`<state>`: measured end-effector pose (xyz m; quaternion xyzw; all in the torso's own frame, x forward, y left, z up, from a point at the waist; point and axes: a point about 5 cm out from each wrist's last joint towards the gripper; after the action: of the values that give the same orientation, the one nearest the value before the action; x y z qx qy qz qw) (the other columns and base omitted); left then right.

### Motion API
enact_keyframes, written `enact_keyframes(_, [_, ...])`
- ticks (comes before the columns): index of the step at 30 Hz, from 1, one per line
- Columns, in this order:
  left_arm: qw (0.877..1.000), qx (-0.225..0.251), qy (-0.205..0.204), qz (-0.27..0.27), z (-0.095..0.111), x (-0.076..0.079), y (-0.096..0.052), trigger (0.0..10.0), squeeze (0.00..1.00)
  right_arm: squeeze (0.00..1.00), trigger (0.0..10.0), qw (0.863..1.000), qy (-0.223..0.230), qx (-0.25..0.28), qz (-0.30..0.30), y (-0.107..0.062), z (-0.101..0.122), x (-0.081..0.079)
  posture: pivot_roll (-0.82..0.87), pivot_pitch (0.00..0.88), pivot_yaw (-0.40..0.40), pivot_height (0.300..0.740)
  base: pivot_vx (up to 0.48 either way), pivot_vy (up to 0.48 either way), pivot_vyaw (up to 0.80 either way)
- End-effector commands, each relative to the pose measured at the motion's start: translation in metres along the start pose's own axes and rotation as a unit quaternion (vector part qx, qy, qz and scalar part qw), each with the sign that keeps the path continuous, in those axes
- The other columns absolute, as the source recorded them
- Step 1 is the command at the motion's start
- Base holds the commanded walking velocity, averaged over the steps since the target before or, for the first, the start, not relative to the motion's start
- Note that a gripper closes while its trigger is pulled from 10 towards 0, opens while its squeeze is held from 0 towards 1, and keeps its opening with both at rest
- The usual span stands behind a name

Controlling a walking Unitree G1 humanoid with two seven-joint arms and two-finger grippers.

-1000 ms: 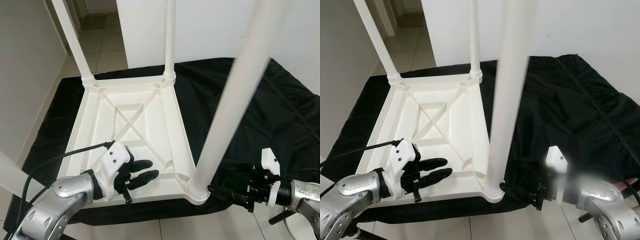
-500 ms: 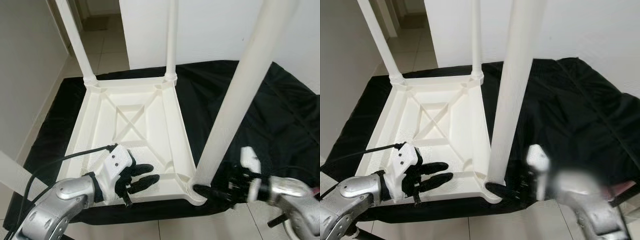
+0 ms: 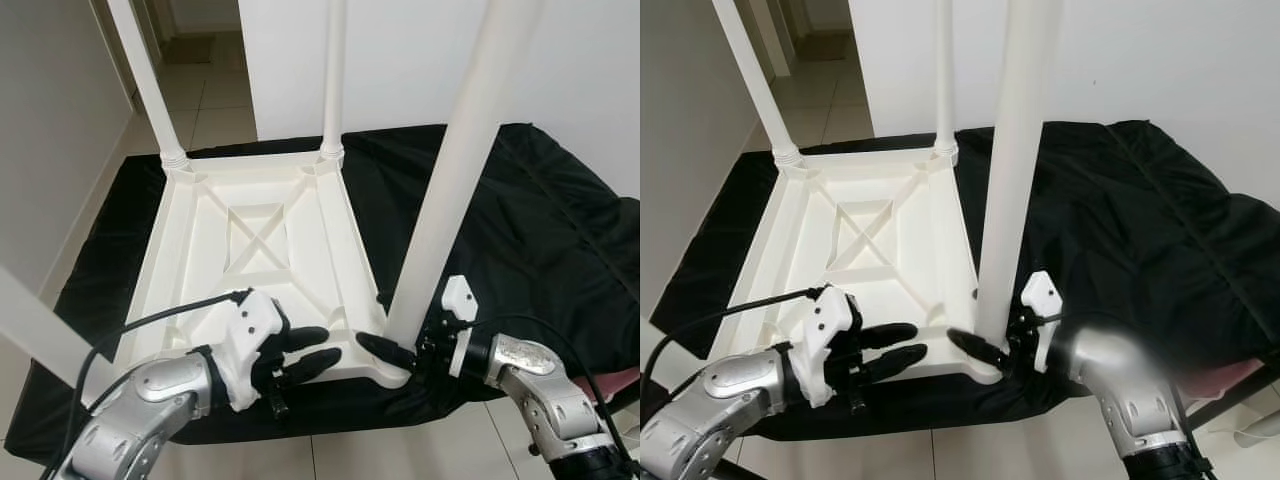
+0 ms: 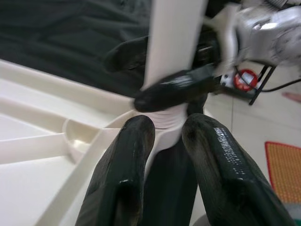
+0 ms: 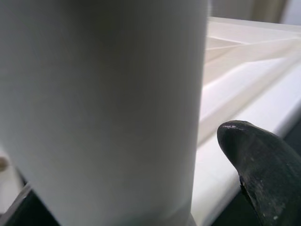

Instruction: Building children table

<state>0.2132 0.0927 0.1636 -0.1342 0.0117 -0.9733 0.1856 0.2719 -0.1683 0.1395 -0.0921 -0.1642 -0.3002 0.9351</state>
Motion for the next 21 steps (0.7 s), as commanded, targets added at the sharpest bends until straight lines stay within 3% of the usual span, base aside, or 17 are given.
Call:
enact_keyframes(1, [0.998,0.015,0.002,0.056,0.002,-0.008,0.001,10.0,0.0,0.0,10.0,0.999,-0.006,-0.015,-0.043,-0.002,-0.005,0.011,-0.01,0.031,0.039,0.74,0.0,0.0,0.0])
enact_keyframes(8, [0.996,0.031,0.011,0.08,0.005,-0.016,0.005,10.0,0.0,0.0,10.0,0.997,-0.012,-0.022,-0.079,-0.003,-0.009,0.022,-0.02,0.04,0.041,0.74,0.0,0.0,0.0])
enact_keyframes(9, [0.994,0.046,0.011,0.098,0.007,-0.023,0.01,10.0,0.0,0.0,10.0,0.993,-0.014,-0.026,-0.114,-0.004,-0.011,0.031,-0.03,0.047,0.034,0.74,0.0,0.0,0.0])
enact_keyframes(13, [0.993,0.06,0.0,0.105,0.009,-0.029,0.018,10.0,0.0,0.0,10.0,0.987,-0.012,-0.023,-0.157,-0.003,-0.012,0.042,-0.04,0.045,0.03,0.74,0.0,0.0,0.0])
enact_keyframes(21, [0.991,0.064,-0.022,0.112,0.009,-0.032,0.033,10.0,0.0,0.0,10.0,0.985,-0.015,-0.015,-0.173,0.003,-0.014,0.045,-0.08,0.043,0.029,0.74,0.0,0.0,0.0])
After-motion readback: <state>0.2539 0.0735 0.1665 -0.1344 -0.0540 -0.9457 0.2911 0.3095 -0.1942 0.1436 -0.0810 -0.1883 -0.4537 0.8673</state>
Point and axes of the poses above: a point about 5 cm out from each wrist's last joint towards the gripper, its own y axis pointing out of the wrist towards the gripper, its own z axis along the axis of the wrist's last joint, x = y × z, and after that the axes turned 15 degrees about -y, right-handed
